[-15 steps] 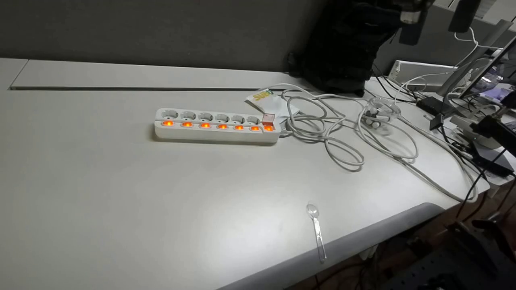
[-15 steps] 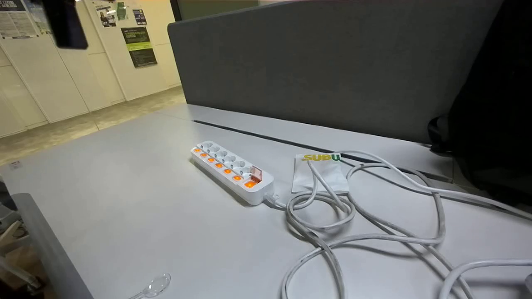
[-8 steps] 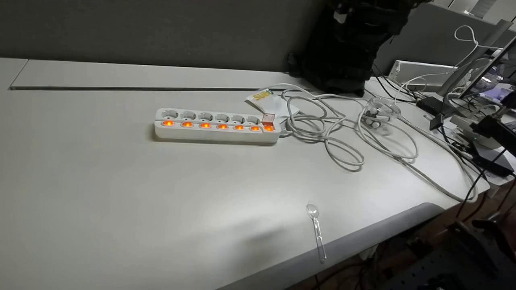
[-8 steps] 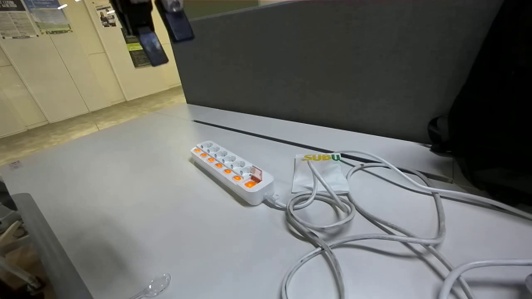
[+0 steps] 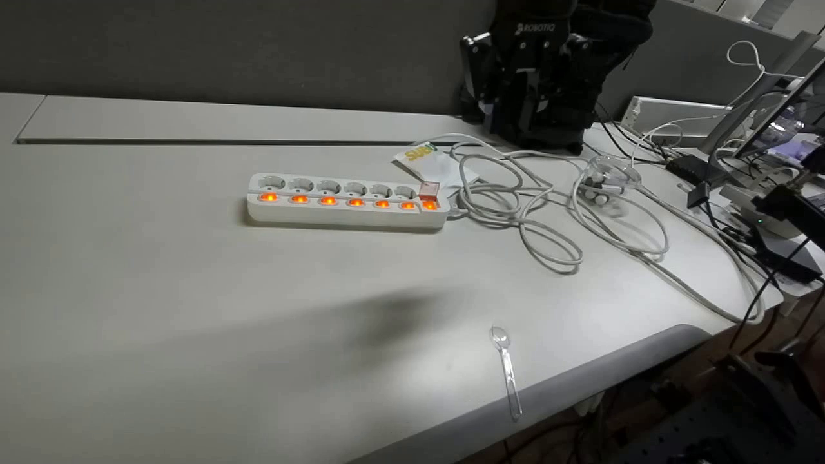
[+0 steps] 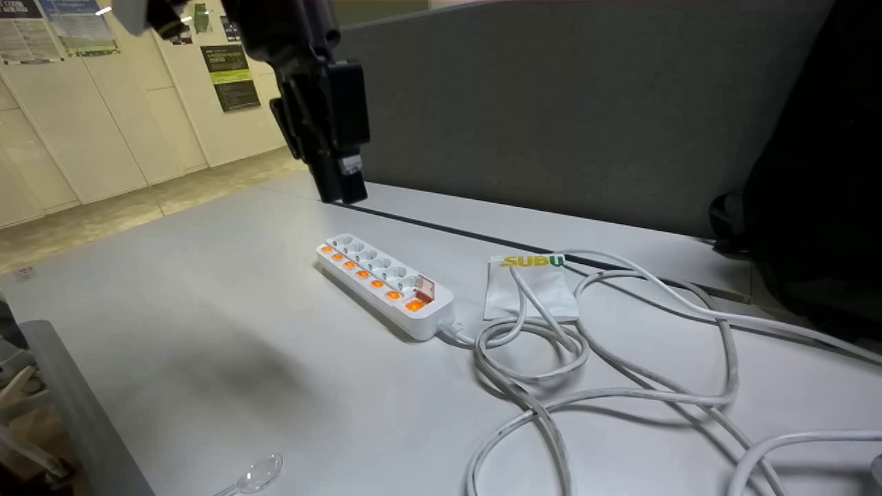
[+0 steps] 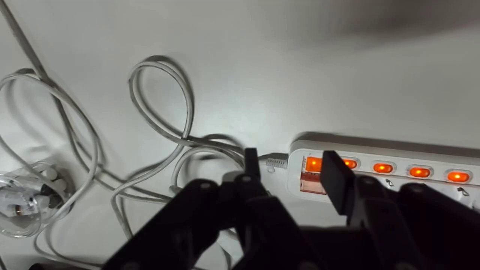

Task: Turn off the second switch from the right side of the adapter

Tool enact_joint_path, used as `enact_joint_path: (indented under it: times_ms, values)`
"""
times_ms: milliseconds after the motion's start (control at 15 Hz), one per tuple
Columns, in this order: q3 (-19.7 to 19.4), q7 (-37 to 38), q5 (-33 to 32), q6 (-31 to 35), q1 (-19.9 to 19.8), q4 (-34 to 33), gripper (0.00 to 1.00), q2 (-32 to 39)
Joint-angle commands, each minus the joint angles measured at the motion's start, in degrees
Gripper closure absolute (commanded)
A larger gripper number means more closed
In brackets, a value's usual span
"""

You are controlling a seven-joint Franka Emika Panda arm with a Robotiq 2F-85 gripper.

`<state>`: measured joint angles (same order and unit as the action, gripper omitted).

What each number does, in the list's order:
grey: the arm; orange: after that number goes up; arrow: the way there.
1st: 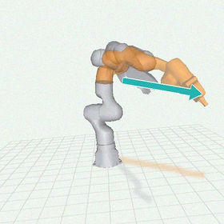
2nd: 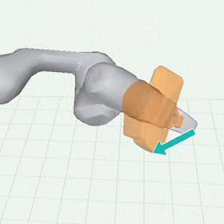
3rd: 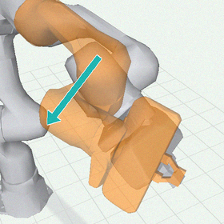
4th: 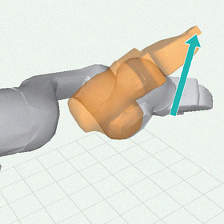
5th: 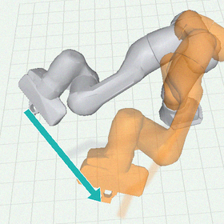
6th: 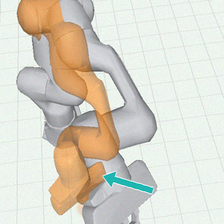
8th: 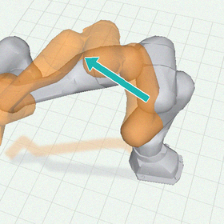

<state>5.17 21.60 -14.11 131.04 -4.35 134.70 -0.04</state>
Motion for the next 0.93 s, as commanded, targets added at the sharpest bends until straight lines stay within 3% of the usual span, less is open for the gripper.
enact_joint_path:
  times_ms: [0, 200, 600, 867]
  values:
    - [-2.45, 2.37, 1.45, 0.9, 1.98, -5.5, 0.81, 7.13]
    - [-4.14, 2.82, 3.07, 2.89, 3.09, -7.42, 1.0, 11.07]
    - [-6.66, 7.7, 5.31, 9.42, 6.45, -10.21, 1.0, 17.38]
    - [-6.7, 7.3, 8.96, 9.37, 8.45, -12.15, 1.0, 20.13]
